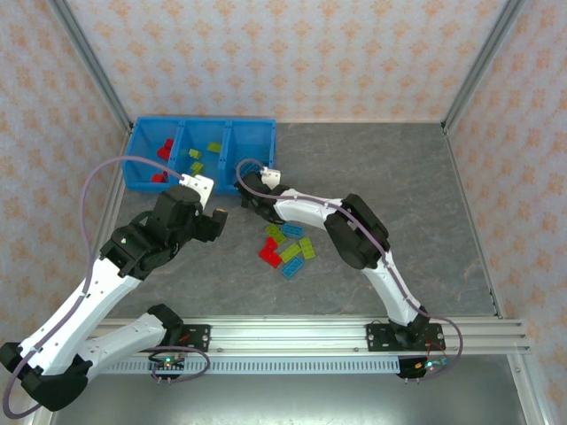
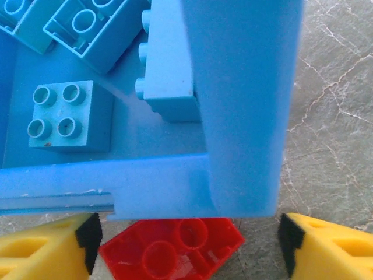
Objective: Sort the legos into containers by color
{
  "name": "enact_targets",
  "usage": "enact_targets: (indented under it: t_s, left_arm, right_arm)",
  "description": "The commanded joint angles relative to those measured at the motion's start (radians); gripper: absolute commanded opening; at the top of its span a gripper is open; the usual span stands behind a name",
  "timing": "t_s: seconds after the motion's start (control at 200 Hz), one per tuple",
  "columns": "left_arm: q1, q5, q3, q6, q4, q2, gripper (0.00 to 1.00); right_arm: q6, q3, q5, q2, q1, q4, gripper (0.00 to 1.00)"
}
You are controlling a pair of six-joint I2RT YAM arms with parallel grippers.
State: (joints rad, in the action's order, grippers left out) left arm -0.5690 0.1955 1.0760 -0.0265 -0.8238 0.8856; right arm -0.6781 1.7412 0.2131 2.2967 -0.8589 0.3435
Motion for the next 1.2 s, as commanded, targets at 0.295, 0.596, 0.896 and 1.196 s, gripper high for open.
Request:
enact_targets:
  t_s: [0.295,0.596,0.896,1.196]
  left_arm:
    - [0.005,0.034,-0.011,0.002,-0.018,0.004,0.83]
    - [0.008,0.032,-0.014,0.004,-0.014,-0.001,0.84]
    - [0.009,0.028,-0.013,0.002,-0.017,0.013,0.84]
    - [0.061,-0.079,0.029,-0.202,-0.039,0.01,0.91]
  right_arm:
    - [-0.012,-0.141,0.031,-0.114,-0.005,-0.004,0.42]
    - [0.045,-0.281,-0.016,-0.256,-0.005,-0.046,0.36]
    - [0.149,-0.297,-0.245,-0.304,-0.006,-0.073,0.36]
    - [0.148,-0.366,-0.398,-0.423,-0.023,-0.198,0.33]
